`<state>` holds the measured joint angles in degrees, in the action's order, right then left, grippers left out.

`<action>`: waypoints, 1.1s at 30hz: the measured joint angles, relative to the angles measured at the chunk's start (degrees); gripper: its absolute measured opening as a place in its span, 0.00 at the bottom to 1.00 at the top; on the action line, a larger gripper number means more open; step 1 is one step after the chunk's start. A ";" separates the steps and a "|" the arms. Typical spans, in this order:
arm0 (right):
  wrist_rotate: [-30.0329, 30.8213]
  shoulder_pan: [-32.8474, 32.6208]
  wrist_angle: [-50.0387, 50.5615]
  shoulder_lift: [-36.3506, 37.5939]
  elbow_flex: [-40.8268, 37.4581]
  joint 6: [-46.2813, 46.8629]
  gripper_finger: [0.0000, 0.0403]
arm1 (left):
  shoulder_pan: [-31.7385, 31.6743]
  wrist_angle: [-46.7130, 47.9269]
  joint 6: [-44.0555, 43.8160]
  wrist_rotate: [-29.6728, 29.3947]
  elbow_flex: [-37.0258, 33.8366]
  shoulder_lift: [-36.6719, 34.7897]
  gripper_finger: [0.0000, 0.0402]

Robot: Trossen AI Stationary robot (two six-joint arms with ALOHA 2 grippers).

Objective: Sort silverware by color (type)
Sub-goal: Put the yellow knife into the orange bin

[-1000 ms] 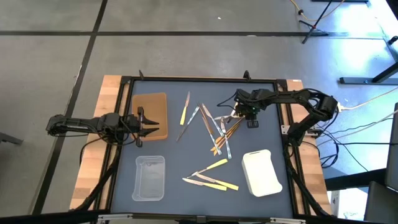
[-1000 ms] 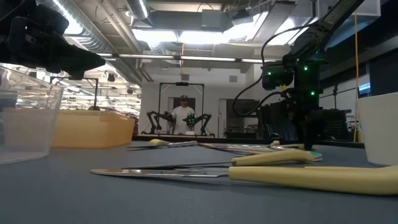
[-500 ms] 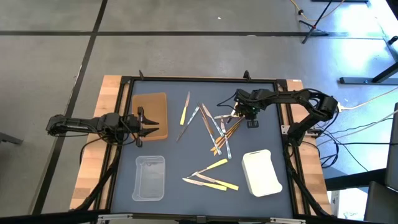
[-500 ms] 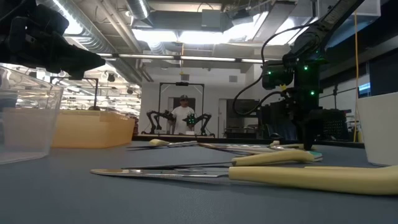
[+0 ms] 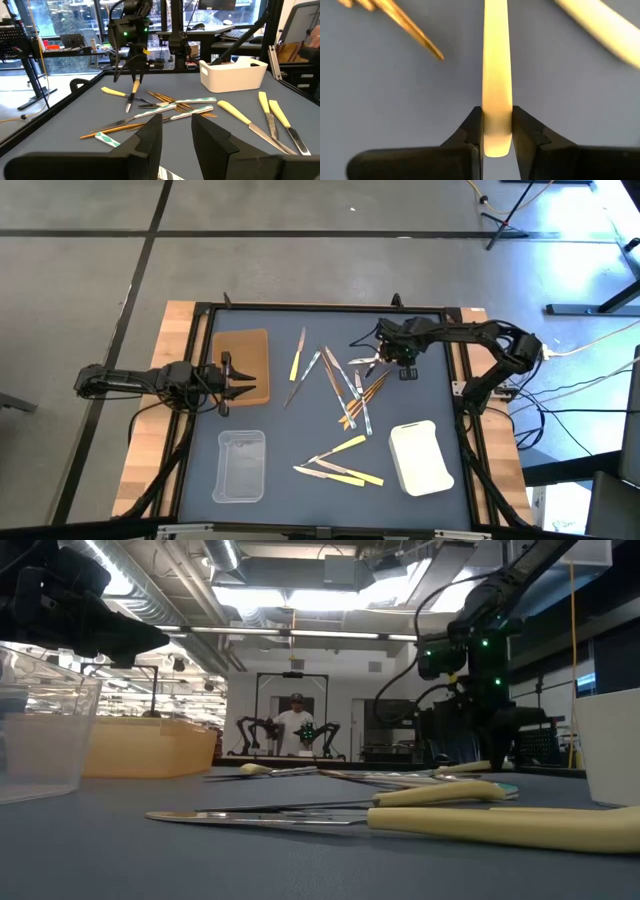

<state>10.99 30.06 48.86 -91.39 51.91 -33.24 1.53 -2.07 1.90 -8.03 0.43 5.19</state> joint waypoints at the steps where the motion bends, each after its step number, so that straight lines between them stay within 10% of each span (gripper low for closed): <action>1: 0.33 0.01 1.21 0.00 0.66 0.01 0.14 | 0.01 0.00 -0.01 0.00 0.00 0.00 0.25; 33: 6.42 -18.64 19.71 0.17 23.17 1.03 0.14 | 0.01 -0.62 0.01 -0.02 0.00 0.00 0.25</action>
<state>17.41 11.42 68.56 -91.22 75.07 -32.21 1.54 -2.69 1.91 -8.05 0.43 5.19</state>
